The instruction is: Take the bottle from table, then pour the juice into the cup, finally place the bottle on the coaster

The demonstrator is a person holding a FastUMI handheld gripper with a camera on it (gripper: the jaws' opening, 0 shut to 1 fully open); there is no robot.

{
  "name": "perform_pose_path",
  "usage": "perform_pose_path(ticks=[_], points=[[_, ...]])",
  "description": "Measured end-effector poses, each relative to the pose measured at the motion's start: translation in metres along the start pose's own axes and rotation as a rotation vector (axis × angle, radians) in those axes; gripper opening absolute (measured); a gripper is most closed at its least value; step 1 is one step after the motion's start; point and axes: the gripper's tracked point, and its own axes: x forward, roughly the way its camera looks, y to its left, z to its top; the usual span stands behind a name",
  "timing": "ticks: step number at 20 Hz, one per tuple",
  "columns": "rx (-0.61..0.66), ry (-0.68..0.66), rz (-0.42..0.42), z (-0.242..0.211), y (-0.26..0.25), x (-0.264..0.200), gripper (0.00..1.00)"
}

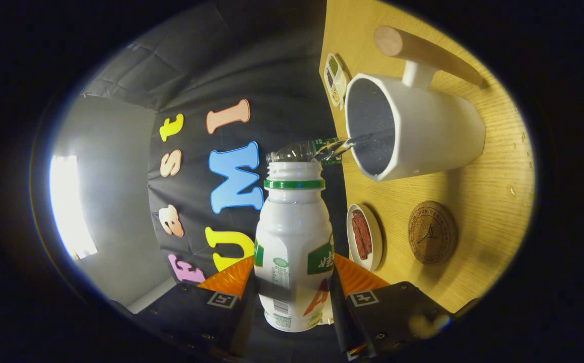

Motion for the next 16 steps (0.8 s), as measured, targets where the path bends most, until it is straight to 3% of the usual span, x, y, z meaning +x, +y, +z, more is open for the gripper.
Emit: perform_pose_path(ticks=[16], points=[[0.033, -0.022, 0.052, 0.0018, 0.0038, 0.0023, 0.66]])
